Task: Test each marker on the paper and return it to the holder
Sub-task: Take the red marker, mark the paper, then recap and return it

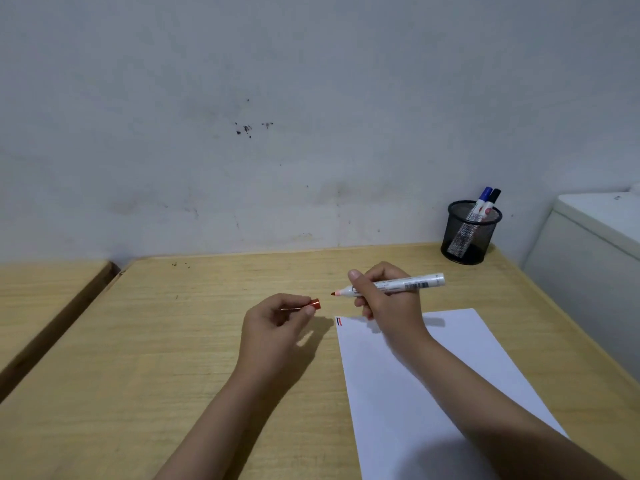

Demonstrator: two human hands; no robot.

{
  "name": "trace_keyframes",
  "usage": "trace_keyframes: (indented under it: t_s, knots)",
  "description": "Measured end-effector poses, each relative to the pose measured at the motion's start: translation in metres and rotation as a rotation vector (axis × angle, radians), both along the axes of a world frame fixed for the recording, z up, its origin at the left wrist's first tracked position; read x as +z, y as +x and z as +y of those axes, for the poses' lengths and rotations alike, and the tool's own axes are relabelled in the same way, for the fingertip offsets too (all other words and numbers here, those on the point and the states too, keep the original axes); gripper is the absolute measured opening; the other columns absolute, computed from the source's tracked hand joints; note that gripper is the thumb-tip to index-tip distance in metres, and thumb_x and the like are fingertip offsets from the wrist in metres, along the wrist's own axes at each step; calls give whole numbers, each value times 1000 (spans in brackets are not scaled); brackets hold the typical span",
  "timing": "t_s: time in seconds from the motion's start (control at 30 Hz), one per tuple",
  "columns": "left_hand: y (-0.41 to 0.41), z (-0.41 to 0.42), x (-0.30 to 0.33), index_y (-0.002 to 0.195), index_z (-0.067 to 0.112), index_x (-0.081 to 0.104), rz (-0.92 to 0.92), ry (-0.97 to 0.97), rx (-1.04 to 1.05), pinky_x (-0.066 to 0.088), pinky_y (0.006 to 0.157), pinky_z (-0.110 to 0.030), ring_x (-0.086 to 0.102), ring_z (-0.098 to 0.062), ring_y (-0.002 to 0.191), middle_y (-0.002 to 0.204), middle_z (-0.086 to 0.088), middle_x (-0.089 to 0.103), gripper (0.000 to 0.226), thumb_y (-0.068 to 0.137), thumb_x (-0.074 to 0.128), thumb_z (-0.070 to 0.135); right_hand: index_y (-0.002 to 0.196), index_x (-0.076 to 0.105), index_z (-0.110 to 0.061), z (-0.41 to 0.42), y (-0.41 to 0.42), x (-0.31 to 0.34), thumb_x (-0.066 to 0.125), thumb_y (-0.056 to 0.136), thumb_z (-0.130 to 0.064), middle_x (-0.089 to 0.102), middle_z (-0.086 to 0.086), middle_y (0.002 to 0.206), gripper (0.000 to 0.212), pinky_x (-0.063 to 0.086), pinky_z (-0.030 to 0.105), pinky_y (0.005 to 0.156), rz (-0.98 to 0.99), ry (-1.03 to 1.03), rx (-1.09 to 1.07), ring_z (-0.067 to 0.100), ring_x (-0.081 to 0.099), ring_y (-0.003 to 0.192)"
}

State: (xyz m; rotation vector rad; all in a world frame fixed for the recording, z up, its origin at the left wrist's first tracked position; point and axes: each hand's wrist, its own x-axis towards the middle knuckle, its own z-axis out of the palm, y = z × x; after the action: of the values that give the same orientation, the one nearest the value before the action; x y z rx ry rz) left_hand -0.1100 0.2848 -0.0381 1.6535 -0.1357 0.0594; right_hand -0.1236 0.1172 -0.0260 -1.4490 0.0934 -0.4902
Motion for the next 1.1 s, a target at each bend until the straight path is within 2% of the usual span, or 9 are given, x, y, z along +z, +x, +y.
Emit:
trace_keyframes:
  t_s: [0.07, 0.2, 0.37, 0.47, 0.6, 0.83, 0.9, 0.97, 1.1]
  knots:
    - [-6, -1, 11, 88, -1, 70, -34, -61, -24, 55, 69, -19, 68, -6, 72, 81, -9, 73, 11, 77, 69, -2, 64, 52, -1, 1, -7, 9, 72, 79, -12, 62, -2, 48, 27, 39, 19, 42, -36, -20, 0, 8, 56, 44]
    - [-16, -3, 23, 86, 3, 71, -29, -183, -71, 56, 81, -30, 71, -18, 81, 87, -16, 73, 11, 76, 69, -2, 64, 53, 0, 3, -20, 27, 71, 79, -10, 62, -2, 48, 26, 39, 14, 42, -83, -51, 4, 6, 55, 41]
    - [-36, -7, 40, 85, 4, 72, -55, -223, -175, 52, 67, -18, 70, -16, 80, 85, -14, 75, 11, 75, 70, -1, 62, 51, -2, 6, -39, 42, 72, 79, -9, 58, 1, 45, 27, 37, 13, 42, -93, -68, 70, 4, 50, 37]
    - [-50, -9, 51, 84, 3, 72, -65, -260, -202, 55, 75, -27, 69, -20, 82, 82, -13, 75, 11, 73, 71, 0, 59, 50, -7, 7, -50, 49, 73, 78, -11, 58, 3, 45, 30, 36, 22, 41, -101, -50, 99, 12, 48, 38]
    - [-73, -16, 73, 75, 11, 76, -91, -381, -216, 56, 82, -35, 69, -24, 80, 75, -8, 75, 16, 59, 74, 13, 59, 45, -7, 9, -68, 66, 73, 76, -6, 53, 0, 40, 32, 34, 22, 38, -185, 78, 124, 14, 43, 35]
    - [-100, -29, 96, 79, 4, 74, -266, -400, -194, 55, 64, -21, 70, -19, 75, 75, -8, 76, 19, 61, 74, 10, 56, 43, -11, 11, -93, 92, 72, 71, -5, 52, 1, 42, 33, 32, 22, 37, -328, 195, 104, 17, 37, 32]
    - [-101, -31, 97, 80, 4, 74, -282, -369, -175, 55, 63, -21, 70, -18, 76, 76, -8, 76, 14, 65, 74, 6, 56, 47, -11, 7, -94, 93, 76, 74, -9, 52, 1, 42, 34, 33, 22, 36, -266, 197, 121, 15, 38, 31]
    - [-97, -34, 99, 79, 5, 74, -307, -336, -147, 55, 67, -20, 71, -17, 77, 77, -6, 77, 11, 70, 73, -1, 61, 57, -10, 3, -96, 94, 76, 69, -33, 54, 5, 46, 31, 37, 23, 36, -98, 205, 161, 12, 40, 32]
    - [-81, -39, 107, 77, 9, 72, -387, -173, -34, 54, 68, -19, 70, -14, 74, 76, -2, 76, 8, 74, 74, 2, 78, 67, -2, -17, -105, 94, 70, 59, -55, 59, 5, 49, 56, 43, 23, 39, 202, 65, 158, 11, 43, 36]
